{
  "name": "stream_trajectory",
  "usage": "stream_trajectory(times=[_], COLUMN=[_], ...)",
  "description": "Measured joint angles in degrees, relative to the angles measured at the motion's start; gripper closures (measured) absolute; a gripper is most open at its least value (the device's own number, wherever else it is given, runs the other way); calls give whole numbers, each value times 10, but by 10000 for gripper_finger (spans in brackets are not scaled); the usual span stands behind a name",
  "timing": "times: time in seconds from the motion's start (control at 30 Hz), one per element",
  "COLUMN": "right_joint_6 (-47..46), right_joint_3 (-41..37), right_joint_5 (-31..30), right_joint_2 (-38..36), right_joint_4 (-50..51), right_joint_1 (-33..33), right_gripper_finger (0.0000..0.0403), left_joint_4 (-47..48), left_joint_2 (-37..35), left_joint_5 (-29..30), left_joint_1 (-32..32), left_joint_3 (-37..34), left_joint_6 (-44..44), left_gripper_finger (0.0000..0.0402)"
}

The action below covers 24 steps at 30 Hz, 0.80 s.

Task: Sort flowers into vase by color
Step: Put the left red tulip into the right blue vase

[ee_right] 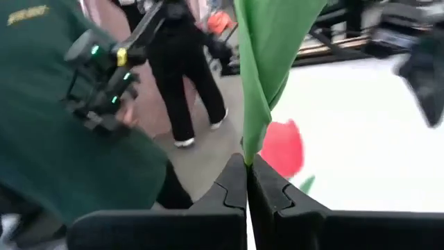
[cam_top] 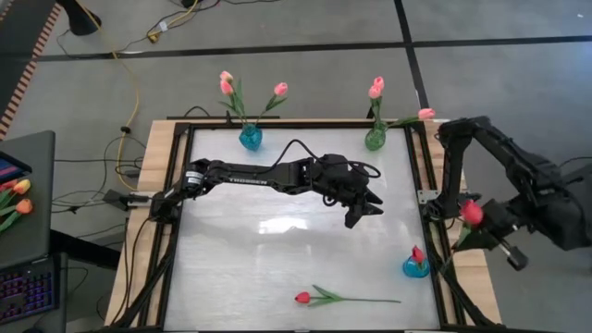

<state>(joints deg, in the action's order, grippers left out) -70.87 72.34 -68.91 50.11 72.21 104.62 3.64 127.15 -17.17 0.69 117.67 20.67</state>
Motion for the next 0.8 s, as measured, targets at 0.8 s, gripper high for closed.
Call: stream_trajectory(times=[0.8], right_joint_6=[-179], right_joint_3=[-134], right_joint_5=[61], right_joint_2=[12], right_joint_4=[150], right_joint_1=[3], right_gripper_finger=[379], left_joint_4=[0], left_joint_2=[0], left_joint_5=[-1], left_joint_1=[0], left_joint_3=[0], left_joint_6=[61], left_gripper_finger=[251])
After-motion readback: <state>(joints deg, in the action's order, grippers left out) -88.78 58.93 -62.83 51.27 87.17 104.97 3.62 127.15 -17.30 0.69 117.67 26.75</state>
